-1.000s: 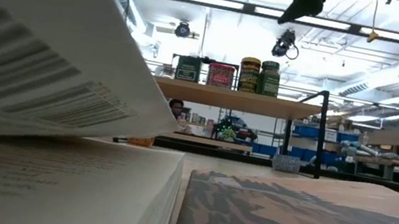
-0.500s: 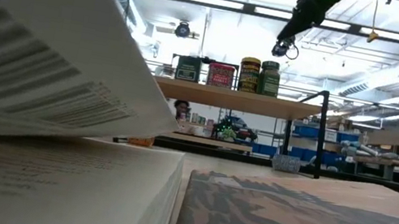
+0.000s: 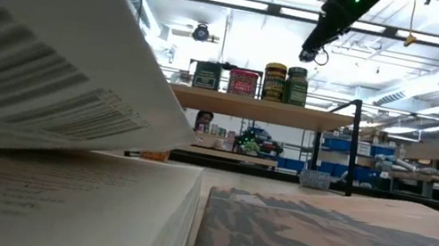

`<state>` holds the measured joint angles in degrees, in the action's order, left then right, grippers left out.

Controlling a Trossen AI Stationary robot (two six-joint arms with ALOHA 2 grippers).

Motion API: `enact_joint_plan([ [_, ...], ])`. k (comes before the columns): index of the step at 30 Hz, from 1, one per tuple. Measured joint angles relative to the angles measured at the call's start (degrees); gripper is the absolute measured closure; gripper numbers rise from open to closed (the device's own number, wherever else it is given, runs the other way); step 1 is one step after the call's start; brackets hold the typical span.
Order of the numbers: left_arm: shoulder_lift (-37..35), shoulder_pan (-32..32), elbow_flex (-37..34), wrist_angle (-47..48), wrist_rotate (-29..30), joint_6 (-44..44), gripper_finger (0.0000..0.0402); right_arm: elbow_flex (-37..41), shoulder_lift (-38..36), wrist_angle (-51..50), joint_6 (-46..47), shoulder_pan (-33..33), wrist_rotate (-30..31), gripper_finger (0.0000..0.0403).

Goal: Shelf spices
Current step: Remove the green seasoning bottle from the shelf

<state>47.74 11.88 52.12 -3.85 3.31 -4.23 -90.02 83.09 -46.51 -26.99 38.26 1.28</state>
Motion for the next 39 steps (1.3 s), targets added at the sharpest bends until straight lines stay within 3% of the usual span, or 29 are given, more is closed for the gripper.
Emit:
enact_joint_plan([
  [3,0.4,0.0,0.0,-0.3,0.0,0.0,0.0396,0.0,2.0,0.2,0.1,0.3,1.9,0.0008],
  [9,0.5,0.0,0.0,1.4,0.7,0.1,0.0396,0.0,4.8,-0.1,0.0,0.3,3.8,0.0009],
  [25,0.5,0.0,0.0,2.4,2.0,0.0,0.0396,0.0,8.7,-0.9,-0.1,1.9,-2.9,0.0013],
  [31,0.5,0.0,0.0,2.8,2.1,0.0,0.0396,0.0,9.6,-2.3,-0.2,2.5,-4.8,0.0063],
  [39,0.5,0.0,0.0,2.7,2.2,0.0,0.0396,-0.1,9.6,-5.4,-0.3,2.6,-5.7,0.0183],
])
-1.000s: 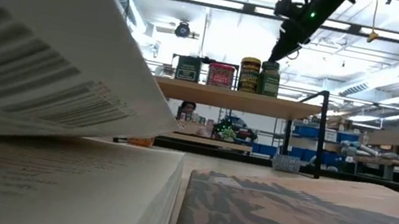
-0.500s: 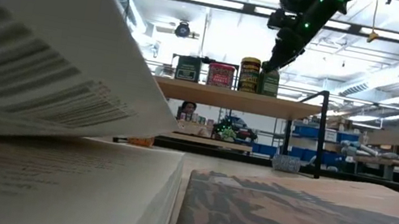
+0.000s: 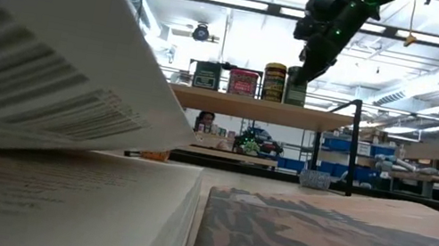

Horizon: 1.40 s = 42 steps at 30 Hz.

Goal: Shelf spices
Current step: Remove the green seasoning bottle from the shelf

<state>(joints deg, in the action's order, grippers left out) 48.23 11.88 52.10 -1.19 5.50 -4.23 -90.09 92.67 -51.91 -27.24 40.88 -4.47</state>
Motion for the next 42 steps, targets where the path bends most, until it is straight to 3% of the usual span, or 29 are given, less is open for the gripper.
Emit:
enact_joint_plan([
  [3,0.0,0.0,0.0,0.0,0.0,0.0,0.0396,-0.1,-0.2,-0.6,-0.3,0.0,-0.4,0.0210],
  [13,0.0,0.0,0.0,0.0,0.0,0.0,0.0396,-0.1,-0.5,-1.6,0.1,-0.2,-1.2,0.0210],
  [21,0.0,0.0,0.0,0.0,0.0,0.0,0.0396,0.3,-7.0,-9.5,3.7,-3.7,-3.0,0.0210],
  [31,0.2,0.0,0.0,-0.1,0.0,0.4,0.0396,0.1,-15.6,-9.9,13.6,-15.6,-8.6,0.0210],
  [37,0.2,0.0,0.0,-0.1,0.0,3.3,0.0396,1.1,-14.1,-9.8,20.5,-26.7,0.1,0.0210],
  [42,0.2,0.0,0.0,0.0,0.0,4.8,0.0396,7.9,-11.7,-3.3,26.3,-32.7,1.9,0.0210],
])
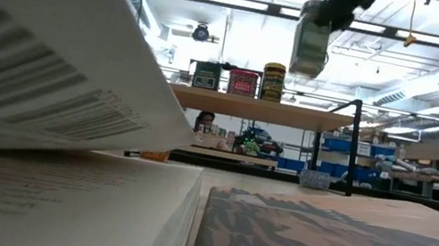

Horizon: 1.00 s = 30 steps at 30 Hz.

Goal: Shelf spices
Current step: Remove the green seasoning bottle from the shelf

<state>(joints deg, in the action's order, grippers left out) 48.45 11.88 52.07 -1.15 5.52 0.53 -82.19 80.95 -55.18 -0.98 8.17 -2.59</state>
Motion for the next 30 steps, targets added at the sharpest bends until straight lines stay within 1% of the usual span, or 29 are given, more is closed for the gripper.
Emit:
enact_joint_plan([
  [6,0.0,0.0,0.0,-0.2,0.0,0.1,0.0396,14.1,0.6,17.8,5.4,-3.3,1.0,0.0210],
  [12,0.0,0.0,0.0,-0.1,0.0,0.9,0.0396,23.6,0.6,23.8,8.9,-2.0,1.6,0.0210],
  [16,0.0,0.0,0.0,-0.1,0.0,1.5,0.0396,25.9,0.5,25.2,9.4,-1.2,1.6,0.0210],
  [19,0.0,0.0,0.0,-0.1,0.0,1.5,0.0396,27.3,0.5,26.7,9.9,-0.9,0.1,0.0210],
  [30,0.0,0.0,0.0,1.4,0.0,1.5,0.0396,27.4,0.5,29.0,9.9,-1.0,0.0,0.0210],
])
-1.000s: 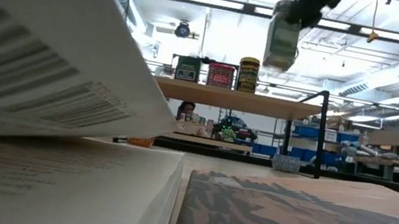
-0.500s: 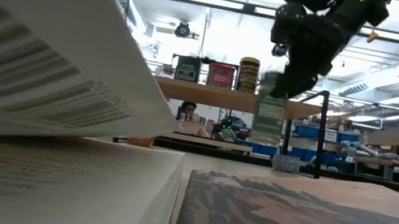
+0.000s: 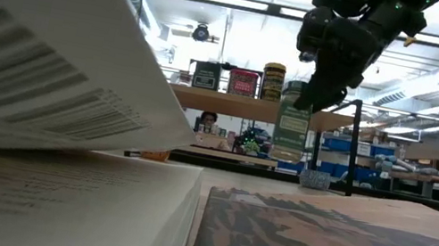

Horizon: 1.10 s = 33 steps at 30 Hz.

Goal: Shelf spices
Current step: Remove the green seasoning bottle from the shelf

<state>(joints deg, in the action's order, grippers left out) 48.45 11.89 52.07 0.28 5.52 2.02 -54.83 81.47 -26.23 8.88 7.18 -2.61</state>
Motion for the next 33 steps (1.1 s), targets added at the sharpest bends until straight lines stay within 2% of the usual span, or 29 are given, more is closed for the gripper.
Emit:
enact_joint_plan([
  [6,0.0,0.0,0.0,0.8,0.0,0.0,0.0396,0.0,0.9,-0.3,0.0,-1.4,1.1,0.0210],
  [12,0.0,0.0,0.0,1.0,0.0,0.0,0.0396,0.1,6.2,-0.2,-1.3,-3.2,4.2,0.0210],
  [22,0.0,0.0,0.0,1.2,0.0,0.0,0.0396,-0.1,9.0,5.3,-3.1,-4.6,6.4,0.0206],
  [28,0.0,0.0,0.0,1.4,0.0,0.0,0.0396,-0.2,9.4,3.1,-2.5,-4.6,5.9,0.0135],
  [33,0.0,0.0,0.0,1.4,0.0,0.0,0.0396,-3.6,9.2,0.5,-2.5,-4.6,5.9,0.0073],
])
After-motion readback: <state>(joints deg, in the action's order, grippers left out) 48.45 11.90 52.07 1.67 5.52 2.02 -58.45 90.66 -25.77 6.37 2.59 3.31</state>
